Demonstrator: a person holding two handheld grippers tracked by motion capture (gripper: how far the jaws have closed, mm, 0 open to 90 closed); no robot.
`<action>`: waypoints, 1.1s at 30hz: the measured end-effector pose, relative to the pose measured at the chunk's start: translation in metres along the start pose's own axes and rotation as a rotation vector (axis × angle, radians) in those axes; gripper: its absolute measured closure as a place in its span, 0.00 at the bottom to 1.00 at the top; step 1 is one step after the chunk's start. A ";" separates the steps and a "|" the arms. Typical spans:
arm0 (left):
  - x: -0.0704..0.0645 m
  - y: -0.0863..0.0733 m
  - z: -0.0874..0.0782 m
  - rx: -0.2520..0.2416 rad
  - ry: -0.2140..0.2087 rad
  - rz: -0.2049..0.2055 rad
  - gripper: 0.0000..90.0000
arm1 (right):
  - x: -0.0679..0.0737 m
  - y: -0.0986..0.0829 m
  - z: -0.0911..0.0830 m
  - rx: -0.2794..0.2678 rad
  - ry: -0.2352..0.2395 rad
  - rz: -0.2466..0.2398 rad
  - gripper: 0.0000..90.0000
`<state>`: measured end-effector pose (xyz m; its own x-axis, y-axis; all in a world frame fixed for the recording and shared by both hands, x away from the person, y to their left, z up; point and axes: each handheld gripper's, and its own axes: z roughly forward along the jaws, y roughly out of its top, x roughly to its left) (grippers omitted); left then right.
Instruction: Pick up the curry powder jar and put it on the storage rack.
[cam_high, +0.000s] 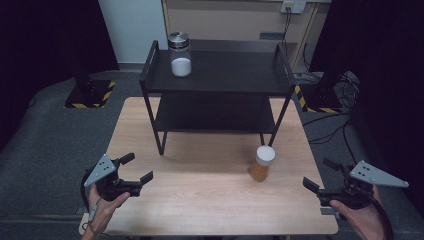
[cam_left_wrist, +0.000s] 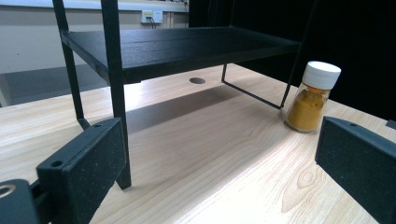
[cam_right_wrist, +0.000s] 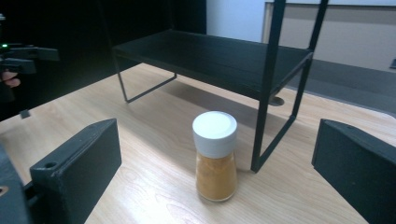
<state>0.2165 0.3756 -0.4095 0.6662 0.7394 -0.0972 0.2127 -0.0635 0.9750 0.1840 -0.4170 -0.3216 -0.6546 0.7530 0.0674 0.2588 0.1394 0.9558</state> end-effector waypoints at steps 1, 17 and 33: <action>0.000 0.000 0.000 0.001 -0.001 0.000 0.01 | -0.001 0.003 0.001 0.005 0.009 0.000 0.02; 0.000 0.002 0.003 0.027 -0.007 0.003 0.01 | -0.006 0.028 0.018 0.057 0.028 -0.028 0.02; 0.000 0.003 0.005 0.039 -0.016 0.004 0.01 | -0.009 0.035 0.053 0.141 0.037 -0.015 0.02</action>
<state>0.2211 0.3723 -0.4076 0.6783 0.7283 -0.0972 0.2376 -0.0922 0.9670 0.2367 -0.3852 -0.3034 -0.6840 0.7265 0.0666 0.3447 0.2414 0.9071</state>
